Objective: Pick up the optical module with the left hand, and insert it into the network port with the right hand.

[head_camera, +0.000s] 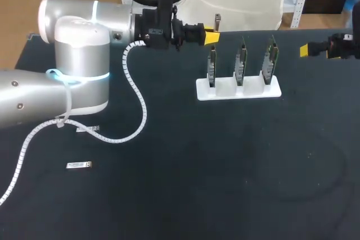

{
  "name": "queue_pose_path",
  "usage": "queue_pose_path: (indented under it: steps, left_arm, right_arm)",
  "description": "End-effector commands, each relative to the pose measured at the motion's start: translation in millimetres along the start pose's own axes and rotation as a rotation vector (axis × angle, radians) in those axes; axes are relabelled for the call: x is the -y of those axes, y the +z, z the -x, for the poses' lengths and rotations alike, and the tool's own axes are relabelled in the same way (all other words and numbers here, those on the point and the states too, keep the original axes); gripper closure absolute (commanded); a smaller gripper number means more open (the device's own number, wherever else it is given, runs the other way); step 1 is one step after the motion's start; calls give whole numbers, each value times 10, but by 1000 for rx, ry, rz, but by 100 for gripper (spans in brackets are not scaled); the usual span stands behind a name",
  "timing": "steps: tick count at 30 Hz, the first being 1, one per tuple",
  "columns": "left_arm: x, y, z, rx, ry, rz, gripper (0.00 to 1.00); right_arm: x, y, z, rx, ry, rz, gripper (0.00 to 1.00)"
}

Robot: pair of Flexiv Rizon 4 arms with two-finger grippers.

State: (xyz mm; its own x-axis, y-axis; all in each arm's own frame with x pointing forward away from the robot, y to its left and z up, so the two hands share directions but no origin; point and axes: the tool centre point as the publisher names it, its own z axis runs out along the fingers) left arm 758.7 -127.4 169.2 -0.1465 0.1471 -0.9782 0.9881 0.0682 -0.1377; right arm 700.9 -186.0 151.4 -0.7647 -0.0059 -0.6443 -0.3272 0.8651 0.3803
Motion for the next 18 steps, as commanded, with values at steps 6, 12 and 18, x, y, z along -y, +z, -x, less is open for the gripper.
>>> queue_pose_path:
  steps: [6, 12, 18]
  left_arm:
    - [17, -3, -10, 5, 2, 6, 100]
    - [17, -3, -10, 5, 2, 6, 100]
    - [17, -3, -10, 5, 2, 6, 100]
  right_arm:
    - [68, -75, 380, -19, -217, 97, 0]
    - [-12, -4, 601, -66, -401, 234, 0]
    - [-163, 115, 748, -129, -565, 380, 0]
